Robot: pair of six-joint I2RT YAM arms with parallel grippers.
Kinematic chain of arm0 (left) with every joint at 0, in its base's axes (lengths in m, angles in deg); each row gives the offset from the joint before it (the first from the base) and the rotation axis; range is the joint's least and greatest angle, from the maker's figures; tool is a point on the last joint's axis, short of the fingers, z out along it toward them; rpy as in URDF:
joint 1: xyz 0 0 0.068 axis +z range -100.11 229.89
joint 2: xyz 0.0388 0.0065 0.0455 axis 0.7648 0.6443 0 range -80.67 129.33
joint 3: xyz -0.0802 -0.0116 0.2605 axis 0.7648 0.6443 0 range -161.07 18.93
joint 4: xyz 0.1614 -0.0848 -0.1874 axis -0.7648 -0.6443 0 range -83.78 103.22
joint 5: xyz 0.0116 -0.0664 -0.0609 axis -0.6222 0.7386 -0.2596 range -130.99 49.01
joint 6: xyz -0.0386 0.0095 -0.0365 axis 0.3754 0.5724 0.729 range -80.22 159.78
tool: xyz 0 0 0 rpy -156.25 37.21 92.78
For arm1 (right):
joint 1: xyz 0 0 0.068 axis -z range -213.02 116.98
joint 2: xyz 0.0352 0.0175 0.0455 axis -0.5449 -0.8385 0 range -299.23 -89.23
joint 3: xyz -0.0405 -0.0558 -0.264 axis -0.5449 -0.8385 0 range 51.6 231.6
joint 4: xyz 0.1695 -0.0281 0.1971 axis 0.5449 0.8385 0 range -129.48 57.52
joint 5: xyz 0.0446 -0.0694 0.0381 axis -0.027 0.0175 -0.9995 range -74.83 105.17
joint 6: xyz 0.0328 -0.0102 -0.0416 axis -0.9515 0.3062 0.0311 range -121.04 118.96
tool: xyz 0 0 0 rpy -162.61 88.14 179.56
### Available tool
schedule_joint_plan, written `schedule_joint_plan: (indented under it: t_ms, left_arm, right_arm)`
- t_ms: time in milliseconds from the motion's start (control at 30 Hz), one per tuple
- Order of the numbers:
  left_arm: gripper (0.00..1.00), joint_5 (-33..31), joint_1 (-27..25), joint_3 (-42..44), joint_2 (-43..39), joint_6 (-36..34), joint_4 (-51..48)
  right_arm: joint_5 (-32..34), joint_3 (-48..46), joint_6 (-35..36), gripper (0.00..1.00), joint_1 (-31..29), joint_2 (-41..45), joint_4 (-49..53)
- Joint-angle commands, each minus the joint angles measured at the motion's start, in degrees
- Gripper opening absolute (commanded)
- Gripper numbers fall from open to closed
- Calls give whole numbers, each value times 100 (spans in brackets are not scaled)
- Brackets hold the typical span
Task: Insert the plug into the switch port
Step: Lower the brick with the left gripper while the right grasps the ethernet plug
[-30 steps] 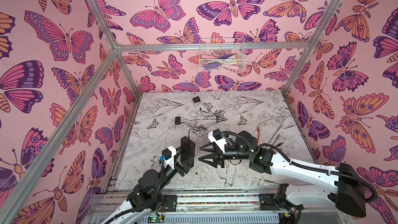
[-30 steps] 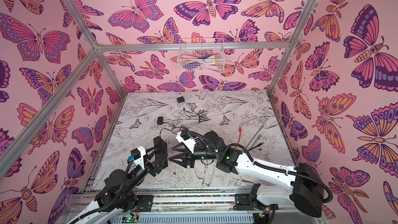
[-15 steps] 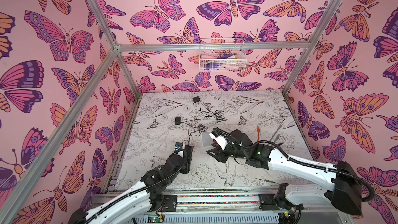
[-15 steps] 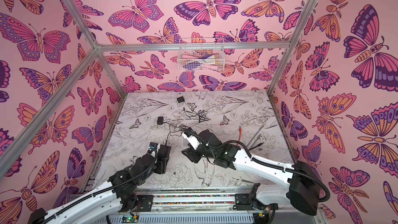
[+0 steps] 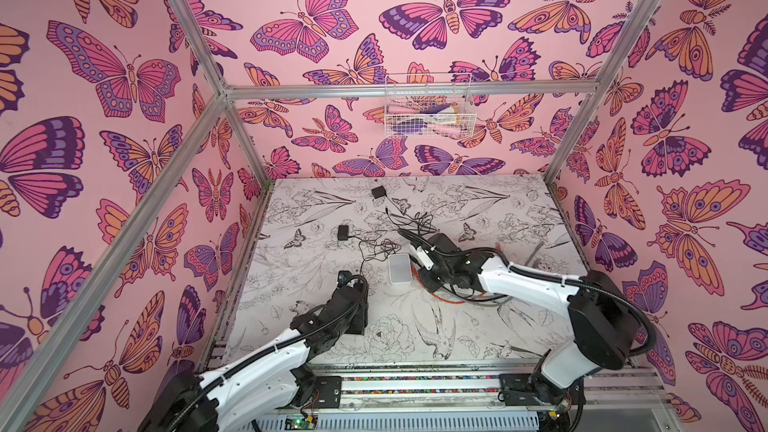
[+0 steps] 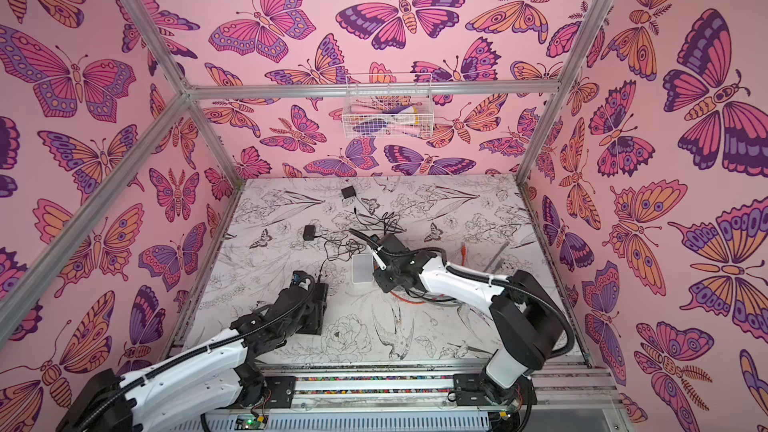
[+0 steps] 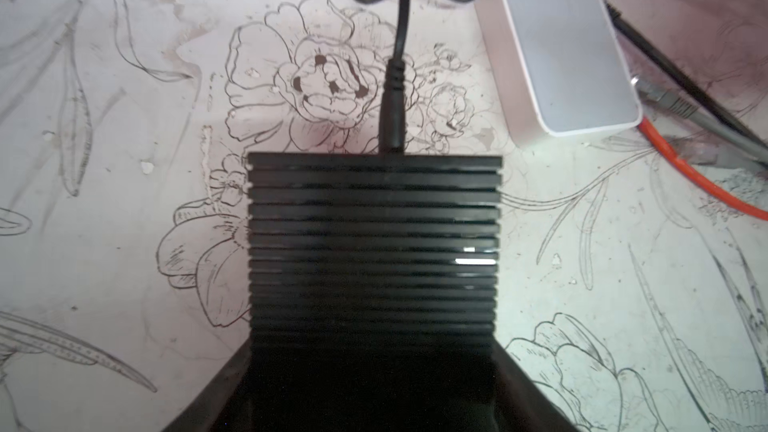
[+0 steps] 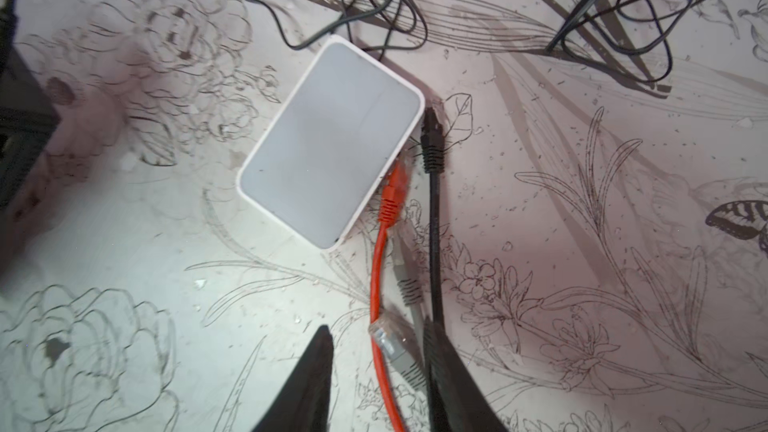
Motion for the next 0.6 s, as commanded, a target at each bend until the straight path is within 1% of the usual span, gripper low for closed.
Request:
schedule_joint_plan:
  t_ms: [0,167,200,400,500,567]
  left_arm:
    - [0,239,80,-256,395,12,243]
    - [0,258,122,-364,771,12,280]
    - [3,249,134,-370,797,19,282]
    - [44,243,165,-376,760,-13,269]
    - [54,223,197,-423,665,-27,180]
    - [65,188,201,-499,541,-54,39]
  right_arm:
    - [147,416,391,37,151,-304,321]
    - [-209,881,564,36,496,-810,486]
    - [-242,966,577,36,544,-907,505]
    - [-523,1357,683,37,643,-1372,687]
    - [-534,1527,710,37,654,-1632,769]
    - [-555,1626,719,36,660,-1787,802]
